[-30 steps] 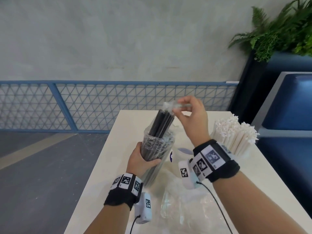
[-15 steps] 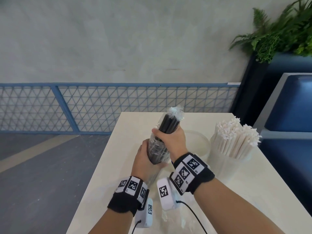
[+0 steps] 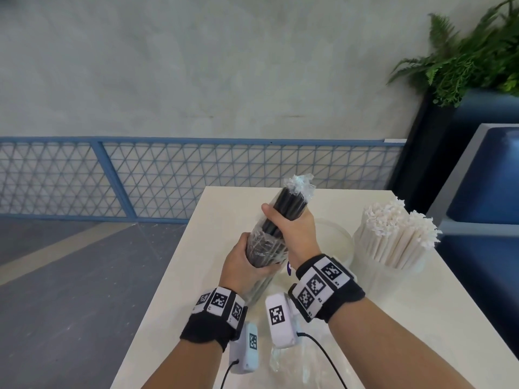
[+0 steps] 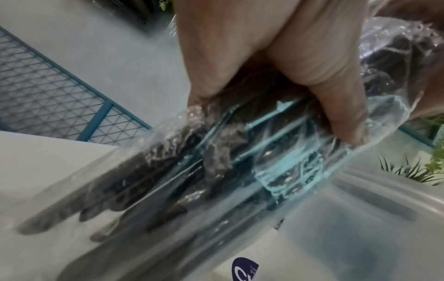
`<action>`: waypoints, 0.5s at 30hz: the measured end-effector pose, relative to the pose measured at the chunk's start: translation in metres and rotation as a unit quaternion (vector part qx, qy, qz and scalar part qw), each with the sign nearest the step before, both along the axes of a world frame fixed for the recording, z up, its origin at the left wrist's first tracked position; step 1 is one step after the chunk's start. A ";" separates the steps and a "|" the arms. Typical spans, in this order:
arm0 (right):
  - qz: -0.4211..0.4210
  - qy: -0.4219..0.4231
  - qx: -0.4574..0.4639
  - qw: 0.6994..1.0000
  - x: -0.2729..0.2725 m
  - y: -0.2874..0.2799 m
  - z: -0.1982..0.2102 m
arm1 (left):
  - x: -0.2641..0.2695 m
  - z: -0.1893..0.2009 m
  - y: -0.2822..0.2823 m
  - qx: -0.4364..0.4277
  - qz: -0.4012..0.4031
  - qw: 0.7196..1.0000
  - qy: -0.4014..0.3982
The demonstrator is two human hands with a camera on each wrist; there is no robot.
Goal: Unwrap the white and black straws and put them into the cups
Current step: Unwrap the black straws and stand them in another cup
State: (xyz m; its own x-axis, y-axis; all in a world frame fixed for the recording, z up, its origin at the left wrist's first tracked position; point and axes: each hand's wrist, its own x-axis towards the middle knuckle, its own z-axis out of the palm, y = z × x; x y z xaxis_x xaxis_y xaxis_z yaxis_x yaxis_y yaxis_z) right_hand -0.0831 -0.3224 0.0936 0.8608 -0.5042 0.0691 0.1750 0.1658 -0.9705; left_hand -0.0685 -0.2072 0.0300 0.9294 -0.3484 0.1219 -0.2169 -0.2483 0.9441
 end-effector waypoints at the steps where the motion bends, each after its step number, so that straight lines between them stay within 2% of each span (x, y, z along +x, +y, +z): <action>1: 0.002 0.001 0.006 1.000 0.000 0.000 -0.001 | 0.000 -0.001 0.000 -0.001 0.002 1.000 0.003; 5: -0.026 0.002 0.011 1.000 0.002 -0.001 -0.001 | 0.002 -0.004 0.005 0.008 -0.024 0.999 0.032; 8: -0.024 0.005 0.013 1.000 0.004 -0.009 0.005 | 0.005 0.005 0.013 -0.038 -0.075 0.994 0.074; 12: -0.011 0.010 -0.001 1.000 0.002 -0.002 0.002 | 0.007 0.044 0.007 -0.097 0.016 0.994 -0.046; 15: -0.006 0.004 0.016 1.000 0.002 0.001 0.002 | 0.011 0.063 0.000 -0.073 0.045 0.988 -0.128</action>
